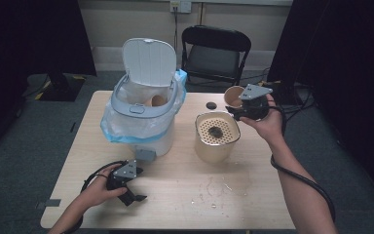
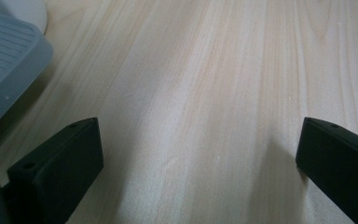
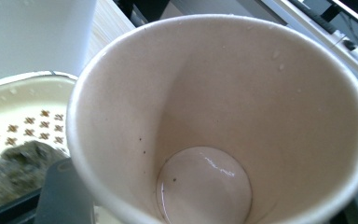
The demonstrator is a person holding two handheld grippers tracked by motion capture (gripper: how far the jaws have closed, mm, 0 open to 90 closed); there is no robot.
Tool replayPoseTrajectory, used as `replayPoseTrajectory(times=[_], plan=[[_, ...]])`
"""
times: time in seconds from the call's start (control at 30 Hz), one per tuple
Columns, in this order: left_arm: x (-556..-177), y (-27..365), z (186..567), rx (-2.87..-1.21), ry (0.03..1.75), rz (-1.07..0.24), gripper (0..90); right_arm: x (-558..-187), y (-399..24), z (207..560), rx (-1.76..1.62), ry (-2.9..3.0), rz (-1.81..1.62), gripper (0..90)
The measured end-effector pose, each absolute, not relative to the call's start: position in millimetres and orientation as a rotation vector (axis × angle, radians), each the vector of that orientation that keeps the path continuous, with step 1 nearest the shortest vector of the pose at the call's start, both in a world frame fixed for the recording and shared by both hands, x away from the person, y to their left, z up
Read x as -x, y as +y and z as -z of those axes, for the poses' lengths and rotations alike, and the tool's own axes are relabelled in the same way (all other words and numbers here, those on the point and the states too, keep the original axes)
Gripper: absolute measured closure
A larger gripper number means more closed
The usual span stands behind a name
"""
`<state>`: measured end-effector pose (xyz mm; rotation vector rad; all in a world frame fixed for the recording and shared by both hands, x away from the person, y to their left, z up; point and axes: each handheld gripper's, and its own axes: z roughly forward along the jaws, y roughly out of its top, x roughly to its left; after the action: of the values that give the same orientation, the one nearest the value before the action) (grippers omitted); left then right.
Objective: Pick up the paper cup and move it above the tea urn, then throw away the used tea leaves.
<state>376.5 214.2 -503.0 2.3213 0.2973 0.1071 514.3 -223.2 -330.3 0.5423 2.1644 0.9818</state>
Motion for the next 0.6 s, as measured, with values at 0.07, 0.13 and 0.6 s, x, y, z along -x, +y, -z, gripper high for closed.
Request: replayPoseTrajectory(times=[0.07, 0.13, 0.6], plan=[[-376, 214, 503, -2.325, 0.298, -0.109, 0.0, -515, -223, 330, -0.552, 2.171, -0.996, 29.6], [-376, 214, 503, -2.321, 0.298, -0.106, 0.0, -515, -222, 329, -0.553, 2.171, -1.004, 29.6], [-377, 215, 503, -2.324, 0.291, -0.124, 0.0, -515, -212, 323, -0.579, 2.227, -1.048, 29.3]])
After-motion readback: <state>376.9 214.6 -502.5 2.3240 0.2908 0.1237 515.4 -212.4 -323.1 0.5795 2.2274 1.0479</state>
